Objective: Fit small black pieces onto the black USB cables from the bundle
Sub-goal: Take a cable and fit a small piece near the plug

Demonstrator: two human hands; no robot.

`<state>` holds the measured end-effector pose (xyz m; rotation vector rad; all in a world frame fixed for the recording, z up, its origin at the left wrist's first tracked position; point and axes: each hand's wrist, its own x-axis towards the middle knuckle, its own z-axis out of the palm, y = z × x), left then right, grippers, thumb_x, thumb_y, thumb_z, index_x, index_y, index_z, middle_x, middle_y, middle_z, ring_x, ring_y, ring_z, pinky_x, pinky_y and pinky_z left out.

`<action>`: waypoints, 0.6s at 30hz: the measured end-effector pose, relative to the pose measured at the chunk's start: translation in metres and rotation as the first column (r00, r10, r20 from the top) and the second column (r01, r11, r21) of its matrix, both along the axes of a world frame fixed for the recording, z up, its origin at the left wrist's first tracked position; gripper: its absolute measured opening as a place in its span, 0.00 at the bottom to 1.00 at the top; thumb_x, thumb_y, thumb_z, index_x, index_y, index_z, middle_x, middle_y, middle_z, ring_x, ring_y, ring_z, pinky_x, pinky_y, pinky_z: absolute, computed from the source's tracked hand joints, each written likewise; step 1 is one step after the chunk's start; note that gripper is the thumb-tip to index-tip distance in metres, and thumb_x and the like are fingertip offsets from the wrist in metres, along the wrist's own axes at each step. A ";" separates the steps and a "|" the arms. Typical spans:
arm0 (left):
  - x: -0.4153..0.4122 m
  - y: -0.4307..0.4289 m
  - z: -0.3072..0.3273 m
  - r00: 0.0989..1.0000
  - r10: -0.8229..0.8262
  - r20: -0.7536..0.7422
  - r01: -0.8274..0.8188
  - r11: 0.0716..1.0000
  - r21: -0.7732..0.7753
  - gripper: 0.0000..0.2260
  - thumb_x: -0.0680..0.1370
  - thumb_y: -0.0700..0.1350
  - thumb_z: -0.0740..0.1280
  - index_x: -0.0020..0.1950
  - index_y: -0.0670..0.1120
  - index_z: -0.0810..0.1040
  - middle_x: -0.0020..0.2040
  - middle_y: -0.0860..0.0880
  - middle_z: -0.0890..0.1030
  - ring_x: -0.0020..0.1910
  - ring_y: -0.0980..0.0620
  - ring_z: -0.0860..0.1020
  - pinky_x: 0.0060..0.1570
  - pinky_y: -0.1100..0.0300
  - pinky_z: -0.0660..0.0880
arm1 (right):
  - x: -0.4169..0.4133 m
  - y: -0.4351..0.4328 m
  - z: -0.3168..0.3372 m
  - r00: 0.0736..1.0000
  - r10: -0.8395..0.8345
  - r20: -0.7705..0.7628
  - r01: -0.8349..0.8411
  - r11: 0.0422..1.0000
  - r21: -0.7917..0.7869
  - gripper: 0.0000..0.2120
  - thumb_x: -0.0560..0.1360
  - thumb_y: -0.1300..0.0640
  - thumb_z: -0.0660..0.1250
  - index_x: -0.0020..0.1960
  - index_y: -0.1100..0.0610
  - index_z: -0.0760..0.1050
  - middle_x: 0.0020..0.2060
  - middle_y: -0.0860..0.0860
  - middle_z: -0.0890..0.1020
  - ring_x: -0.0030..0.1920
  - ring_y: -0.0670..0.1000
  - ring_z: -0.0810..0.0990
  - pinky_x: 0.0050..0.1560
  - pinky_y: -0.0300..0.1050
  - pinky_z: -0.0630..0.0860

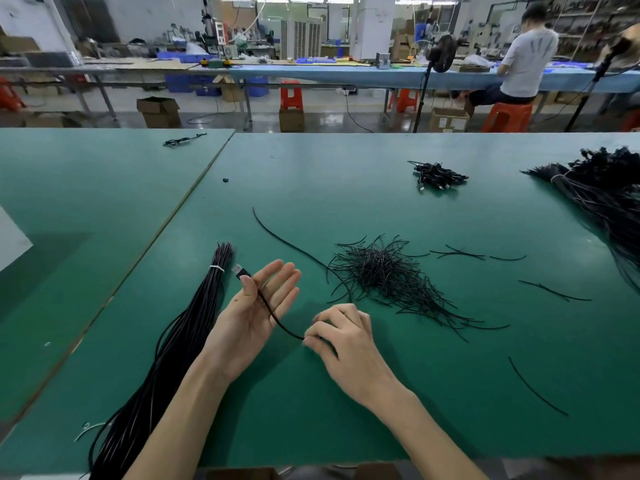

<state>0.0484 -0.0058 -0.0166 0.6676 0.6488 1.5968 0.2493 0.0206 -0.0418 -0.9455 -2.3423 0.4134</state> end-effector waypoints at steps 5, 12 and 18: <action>0.001 -0.006 0.000 0.999 -0.050 0.021 0.051 0.997 -0.064 0.22 0.82 0.56 0.58 0.46 0.46 0.87 0.43 0.52 0.84 0.40 0.54 0.84 0.41 0.62 0.79 | -0.002 0.000 0.004 0.996 -0.087 -0.037 0.085 0.996 -0.037 0.08 0.84 0.50 0.64 0.52 0.52 0.79 0.47 0.42 0.80 0.53 0.45 0.68 0.61 0.43 0.60; 0.013 -0.012 -0.002 0.743 -0.283 -0.607 0.273 0.956 -0.111 0.23 0.85 0.55 0.61 0.43 0.38 0.82 0.35 0.36 0.83 0.29 0.43 0.81 0.33 0.58 0.76 | -0.004 -0.002 0.003 0.962 -0.259 0.084 0.253 0.964 0.076 0.08 0.82 0.50 0.67 0.49 0.53 0.81 0.45 0.46 0.82 0.52 0.51 0.73 0.61 0.49 0.64; 0.030 -0.012 -0.015 0.335 0.173 -0.926 0.017 0.982 0.189 0.15 0.86 0.48 0.60 0.54 0.44 0.85 0.47 0.53 0.88 0.49 0.53 0.86 0.53 0.57 0.81 | -0.002 0.001 0.001 0.924 -0.362 0.125 0.361 0.932 0.038 0.05 0.82 0.56 0.66 0.57 0.50 0.78 0.52 0.45 0.80 0.58 0.51 0.71 0.64 0.48 0.62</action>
